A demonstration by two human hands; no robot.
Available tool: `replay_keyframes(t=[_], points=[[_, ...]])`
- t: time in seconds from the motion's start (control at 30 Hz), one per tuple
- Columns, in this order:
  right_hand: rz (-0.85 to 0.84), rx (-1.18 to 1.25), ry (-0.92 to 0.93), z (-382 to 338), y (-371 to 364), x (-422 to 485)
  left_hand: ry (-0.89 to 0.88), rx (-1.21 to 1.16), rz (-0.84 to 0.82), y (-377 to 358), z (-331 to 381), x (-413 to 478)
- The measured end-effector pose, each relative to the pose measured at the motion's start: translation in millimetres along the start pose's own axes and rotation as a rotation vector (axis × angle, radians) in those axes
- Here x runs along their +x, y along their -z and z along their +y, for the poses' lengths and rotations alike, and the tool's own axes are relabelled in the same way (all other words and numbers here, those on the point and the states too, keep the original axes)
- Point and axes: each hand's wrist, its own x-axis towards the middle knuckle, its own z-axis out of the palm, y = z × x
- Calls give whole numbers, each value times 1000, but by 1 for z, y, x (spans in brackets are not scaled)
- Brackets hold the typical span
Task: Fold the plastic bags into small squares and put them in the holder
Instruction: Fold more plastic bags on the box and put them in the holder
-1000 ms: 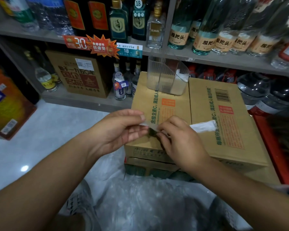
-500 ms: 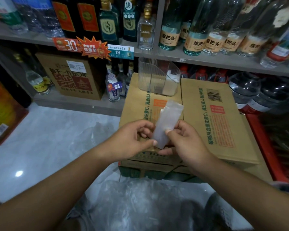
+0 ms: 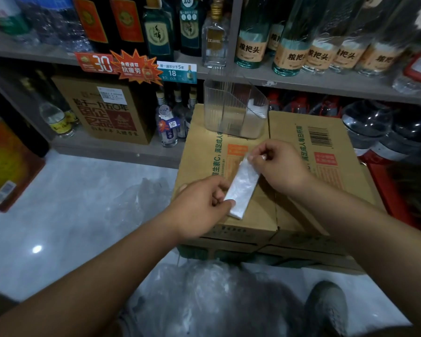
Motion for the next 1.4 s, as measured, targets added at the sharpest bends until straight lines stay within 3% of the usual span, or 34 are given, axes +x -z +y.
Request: replay_keyframes(t=[0.1, 0.37, 0.5, 0.63, 0.7, 0.8, 0.9, 1.0, 1.2, 1.4], points=[[-39, -220, 137, 5, -3, 6, 15, 16, -2, 1, -1, 1], [-89, -285, 187, 8, -11, 14, 68, 152, 10, 28, -1, 2], [-75, -291, 164, 3, -13, 5, 108, 242, 157, 51, -11, 6], [-17, -264, 143, 1, -18, -4, -63, 353, 295, 44, -14, 2], [1, -266, 124, 1, -19, -6, -122, 447, 208, 33, -10, -6], [65, -319, 180, 4, -21, -8, -32, 677, -2, 13, -15, -22], [128, -428, 395, 4, -26, -19, -37, 833, 26, 2, -28, -31], [51, -542, 515, 1, -31, -33, -41, 866, 47, 0, -29, -30], [-335, -813, 332, 14, -29, -49, -31, 857, 56, -4, -27, -29], [-338, -737, 308, 20, -21, -47, -80, 682, 40, 3, -30, -31]])
